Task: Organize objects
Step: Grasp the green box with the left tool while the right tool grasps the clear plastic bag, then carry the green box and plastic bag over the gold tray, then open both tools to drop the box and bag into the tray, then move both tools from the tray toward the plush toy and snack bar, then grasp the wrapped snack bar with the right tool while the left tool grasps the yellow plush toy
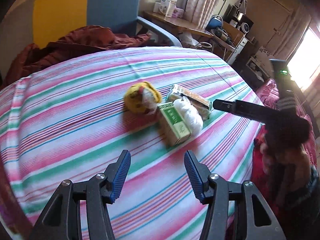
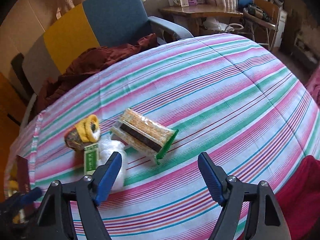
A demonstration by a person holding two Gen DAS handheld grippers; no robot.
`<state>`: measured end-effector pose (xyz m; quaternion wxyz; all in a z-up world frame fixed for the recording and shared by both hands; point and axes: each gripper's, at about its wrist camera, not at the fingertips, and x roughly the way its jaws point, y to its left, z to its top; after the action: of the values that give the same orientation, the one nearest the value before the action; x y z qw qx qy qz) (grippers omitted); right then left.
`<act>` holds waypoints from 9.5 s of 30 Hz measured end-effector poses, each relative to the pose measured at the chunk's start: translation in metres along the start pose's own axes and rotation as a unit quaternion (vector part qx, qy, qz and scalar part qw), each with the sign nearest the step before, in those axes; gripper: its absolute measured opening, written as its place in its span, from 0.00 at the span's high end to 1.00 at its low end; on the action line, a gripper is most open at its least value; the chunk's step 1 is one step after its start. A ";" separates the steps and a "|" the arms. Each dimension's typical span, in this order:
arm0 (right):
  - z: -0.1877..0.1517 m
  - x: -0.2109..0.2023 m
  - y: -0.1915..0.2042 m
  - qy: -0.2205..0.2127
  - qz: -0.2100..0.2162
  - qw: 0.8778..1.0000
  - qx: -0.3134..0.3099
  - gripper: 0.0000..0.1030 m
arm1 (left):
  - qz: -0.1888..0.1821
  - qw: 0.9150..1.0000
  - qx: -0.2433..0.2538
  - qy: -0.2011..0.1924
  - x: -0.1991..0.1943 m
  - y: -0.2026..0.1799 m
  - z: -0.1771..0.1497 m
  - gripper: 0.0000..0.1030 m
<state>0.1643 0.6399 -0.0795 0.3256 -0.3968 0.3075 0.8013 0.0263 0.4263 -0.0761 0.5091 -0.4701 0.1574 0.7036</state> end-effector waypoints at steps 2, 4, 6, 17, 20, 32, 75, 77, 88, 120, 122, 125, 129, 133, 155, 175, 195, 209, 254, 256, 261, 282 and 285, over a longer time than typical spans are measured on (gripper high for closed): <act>0.001 0.000 0.000 0.005 0.008 1.000 0.005 0.23 | -0.006 1.000 -0.002 0.008 0.015 -0.004 0.009 0.46; 0.001 -0.001 -0.001 0.009 0.018 1.000 0.013 0.23 | -0.012 1.000 -0.005 0.017 0.028 -0.007 0.017 0.46; 0.002 0.000 -0.002 0.010 0.023 1.000 0.017 0.23 | -0.016 1.000 -0.009 0.022 0.040 -0.011 0.025 0.46; 0.001 0.010 -0.003 0.024 0.038 0.999 0.017 0.23 | -0.023 0.999 -0.018 0.046 0.089 -0.013 0.045 0.54; -0.002 0.016 0.001 0.032 0.052 0.998 0.011 0.24 | -0.036 0.998 -0.016 0.042 0.082 -0.005 0.036 0.61; -0.020 0.030 0.041 0.039 0.080 0.994 -0.065 0.29 | -0.018 1.000 0.006 0.021 0.034 0.017 -0.019 0.67; -0.032 -0.009 0.106 -0.028 0.094 0.981 -0.165 0.70 | 0.059 0.990 -0.088 -0.095 -0.116 0.084 -0.070 0.70; -0.038 -0.020 0.121 -0.031 0.107 0.978 -0.179 0.70 | 0.066 0.987 -0.103 -0.107 -0.134 0.097 -0.079 0.70; -0.121 -0.057 0.252 -0.005 0.232 0.932 -0.277 0.70 | 0.122 0.959 -0.199 -0.159 -0.209 0.183 -0.130 0.70; -0.212 -0.031 0.358 0.064 0.247 0.902 -0.348 0.52 | 0.133 0.943 -0.266 -0.149 -0.197 0.250 -0.121 0.58; -0.212 -0.033 0.359 0.062 0.246 0.902 -0.350 0.51 | 0.141 0.941 -0.268 -0.148 -0.197 0.251 -0.126 0.58; -0.211 -0.036 0.359 0.058 0.251 0.901 -0.350 0.49 | 0.147 0.939 -0.273 -0.148 -0.201 0.249 -0.137 0.58; -0.214 -0.038 0.361 0.058 0.253 0.899 -0.353 0.47 | 0.176 0.937 -0.261 -0.152 -0.210 0.242 -0.146 0.58; -0.217 -0.038 0.361 0.061 0.253 0.898 -0.354 0.46 | 0.196 0.934 -0.252 -0.161 -0.219 0.234 -0.154 0.57; -0.221 -0.047 0.357 0.050 0.247 0.905 -0.344 0.33 | 0.251 0.930 -0.198 -0.180 -0.239 0.196 -0.165 0.57; -0.213 -0.050 0.348 0.039 0.244 0.915 -0.318 0.25 | 0.244 0.935 -0.190 -0.172 -0.235 0.186 -0.168 0.58; -0.179 -0.047 0.309 0.018 0.214 0.942 -0.258 0.20 | 0.237 0.945 -0.146 -0.170 -0.230 0.159 -0.156 0.57; -0.147 -0.037 0.262 0.012 0.164 0.961 -0.220 0.18 | 0.217 0.960 -0.094 -0.153 -0.212 0.129 -0.136 0.57; 0.031 0.095 0.058 0.077 -0.046 0.972 -0.217 0.31 | 0.108 0.994 -0.002 -0.030 -0.075 0.051 -0.061 0.57; 0.029 0.091 0.060 0.082 -0.040 0.971 -0.220 0.44 | 0.102 0.994 -0.006 -0.025 -0.069 0.051 -0.057 0.57; -0.001 0.071 0.072 0.105 -0.027 0.968 -0.226 0.52 | 0.088 0.996 -0.010 -0.018 -0.055 0.046 -0.045 0.57; -0.039 0.042 0.064 0.102 -0.022 0.973 -0.205 0.51 | 0.027 1.000 -0.004 -0.007 0.041 0.023 0.063 0.36; -0.037 0.038 0.066 0.104 -0.018 0.973 -0.204 0.49 | 0.025 1.000 0.000 0.000 0.058 0.021 0.074 0.36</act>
<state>0.1122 0.5830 -0.1144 0.2187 -0.5412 0.1625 0.7955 -0.0312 0.5027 -0.0915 0.4915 -0.4657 0.1688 0.7163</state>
